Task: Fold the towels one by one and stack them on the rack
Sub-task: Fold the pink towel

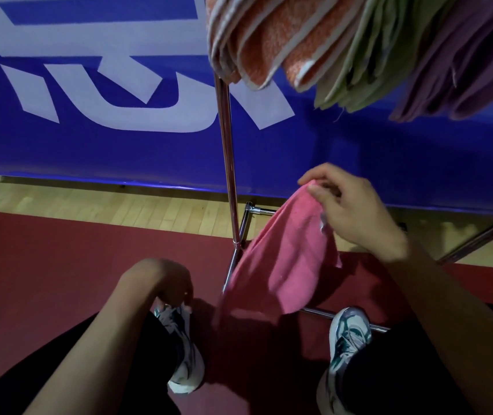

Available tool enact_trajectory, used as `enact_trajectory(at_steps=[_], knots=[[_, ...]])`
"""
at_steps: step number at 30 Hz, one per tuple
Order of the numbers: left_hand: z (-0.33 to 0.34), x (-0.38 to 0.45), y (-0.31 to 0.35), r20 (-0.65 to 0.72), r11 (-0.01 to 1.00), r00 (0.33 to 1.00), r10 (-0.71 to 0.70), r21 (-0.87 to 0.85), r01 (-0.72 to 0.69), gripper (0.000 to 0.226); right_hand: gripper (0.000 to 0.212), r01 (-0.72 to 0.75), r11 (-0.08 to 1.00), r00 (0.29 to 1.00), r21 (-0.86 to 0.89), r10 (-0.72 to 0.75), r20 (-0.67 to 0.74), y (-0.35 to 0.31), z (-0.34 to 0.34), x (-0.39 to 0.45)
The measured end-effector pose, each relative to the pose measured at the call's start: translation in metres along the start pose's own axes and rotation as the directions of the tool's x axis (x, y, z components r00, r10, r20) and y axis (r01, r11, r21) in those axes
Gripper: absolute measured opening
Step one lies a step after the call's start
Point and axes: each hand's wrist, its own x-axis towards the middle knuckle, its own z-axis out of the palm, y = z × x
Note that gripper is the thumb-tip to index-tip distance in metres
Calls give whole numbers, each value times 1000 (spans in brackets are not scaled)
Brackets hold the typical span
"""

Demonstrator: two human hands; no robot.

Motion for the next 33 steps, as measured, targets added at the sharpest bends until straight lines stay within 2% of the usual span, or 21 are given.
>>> enact_trajectory(at_steps=[1,2,3,4,5,6,8,10,13,17,20,22,25,27,29,33], knots=[[0,2,1,-58,999,998,36,36,-34,42,16,18,1000,999,21,-19,51,-4,7,-3],[0,4,2,-180,995,978,103,18,-101,53,15,42,999,994,34,-45,103,-8,15,-7],[0,3,6,-337,973,924,181,-73,-217,65,15,69,997,986,37,-74,153,-12,22,-10],[-1,1,14,-500,905,829,250,-183,-384,72,15,95,995,976,37,-100,194,-14,29,-12],[-2,-1,23,-621,795,722,307,-250,-553,70,16,115,993,967,39,-121,226,-17,36,-14],[-3,-3,35,-687,682,634,353,-275,-678,62,17,129,991,960,45,-136,245,-19,41,-15],[-6,-3,54,-757,602,546,358,-260,-755,39,20,137,989,953,56,-147,263,-21,46,-14],[-7,-1,62,-811,634,495,311,-210,-744,37,21,123,990,954,65,-136,266,-22,48,-11],[-10,-2,63,-838,645,466,283,-193,-739,42,22,107,992,958,66,-121,261,-20,46,-5],[-13,-11,63,-862,611,418,286,-172,-772,40,22,41,993,951,108,-72,301,-10,48,-3],[-13,-15,60,-874,549,403,271,-203,-811,28,50,-60,995,893,76,20,450,4,55,-5],[-13,-18,57,-888,493,399,227,-249,-834,27,71,-34,999,840,-9,34,542,10,61,-7],[-17,-25,52,-922,443,358,149,-261,-858,29,62,57,997,781,-48,-15,624,7,63,-14],[-19,-29,50,-935,400,346,71,-291,-869,24,62,77,990,762,-117,17,648,8,64,-18],[-21,-31,46,-939,363,343,-29,-329,-872,22,51,86,980,760,-180,52,648,14,66,-20],[-24,-24,30,-921,350,347,-179,-389,-852,23,48,107,963,752,-248,85,654,28,66,-17]])
